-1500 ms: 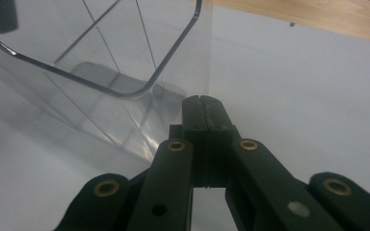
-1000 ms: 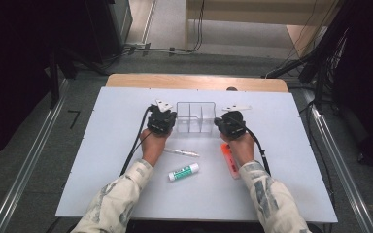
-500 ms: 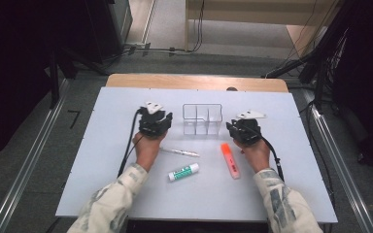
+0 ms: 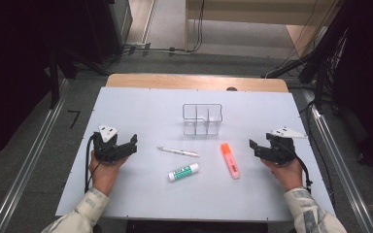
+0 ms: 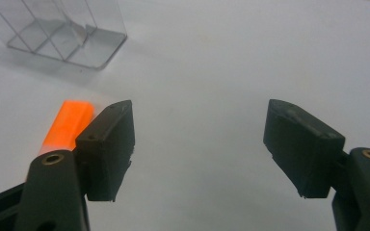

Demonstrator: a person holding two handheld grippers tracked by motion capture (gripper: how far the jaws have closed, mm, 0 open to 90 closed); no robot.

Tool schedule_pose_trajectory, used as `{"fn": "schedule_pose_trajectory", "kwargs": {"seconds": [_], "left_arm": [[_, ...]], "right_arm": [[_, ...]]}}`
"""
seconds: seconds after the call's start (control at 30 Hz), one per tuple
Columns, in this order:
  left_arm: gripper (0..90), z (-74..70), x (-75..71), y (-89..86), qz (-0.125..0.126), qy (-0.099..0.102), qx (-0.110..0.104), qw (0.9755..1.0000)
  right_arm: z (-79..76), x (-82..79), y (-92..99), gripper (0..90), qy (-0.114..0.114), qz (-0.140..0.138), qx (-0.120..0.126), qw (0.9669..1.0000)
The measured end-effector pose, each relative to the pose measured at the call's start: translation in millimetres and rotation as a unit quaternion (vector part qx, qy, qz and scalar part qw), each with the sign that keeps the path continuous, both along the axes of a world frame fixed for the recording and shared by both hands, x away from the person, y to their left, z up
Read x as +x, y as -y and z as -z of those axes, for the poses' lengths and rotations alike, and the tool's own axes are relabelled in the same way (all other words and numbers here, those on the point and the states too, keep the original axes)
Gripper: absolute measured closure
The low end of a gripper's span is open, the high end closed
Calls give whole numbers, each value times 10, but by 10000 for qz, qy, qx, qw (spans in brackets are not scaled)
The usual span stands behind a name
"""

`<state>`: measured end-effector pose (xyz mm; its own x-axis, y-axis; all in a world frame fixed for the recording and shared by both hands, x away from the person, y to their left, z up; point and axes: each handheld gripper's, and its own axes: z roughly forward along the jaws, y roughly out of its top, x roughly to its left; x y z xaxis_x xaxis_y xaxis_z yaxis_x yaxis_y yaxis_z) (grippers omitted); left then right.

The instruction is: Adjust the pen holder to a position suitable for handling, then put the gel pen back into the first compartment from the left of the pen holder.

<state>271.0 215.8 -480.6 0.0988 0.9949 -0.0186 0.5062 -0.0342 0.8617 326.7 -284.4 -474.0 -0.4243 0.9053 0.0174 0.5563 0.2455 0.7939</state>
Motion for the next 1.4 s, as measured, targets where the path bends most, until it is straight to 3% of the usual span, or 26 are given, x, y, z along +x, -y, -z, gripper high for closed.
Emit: {"fn": "schedule_pose_trajectory", "kwargs": {"seconds": [0.1,0.23,0.4,0.97,1.2,1.4], "left_arm": [[152,50,-143,-62,-11,-81,-48,10000],[152,77,-194,-96,-56,-178,-195,9996],[152,86,-166,-91,-113,-118,-79,9998],[143,128,-113,-94,-144,-245,-117,9995],[125,155,-59,-124,-271,-271,-156,9991],[124,148,-55,-141,-385,-150,-154,9990]], "right_arm": [[36,-108,102,237,-123,5,40,9999],[50,-181,175,233,-173,33,101,9998],[16,-203,197,230,-95,93,216,9997],[71,-190,122,220,-196,47,98,9997],[63,-168,-5,219,-185,-108,118,9997],[55,-115,-146,220,-132,-222,64,9996]]}}
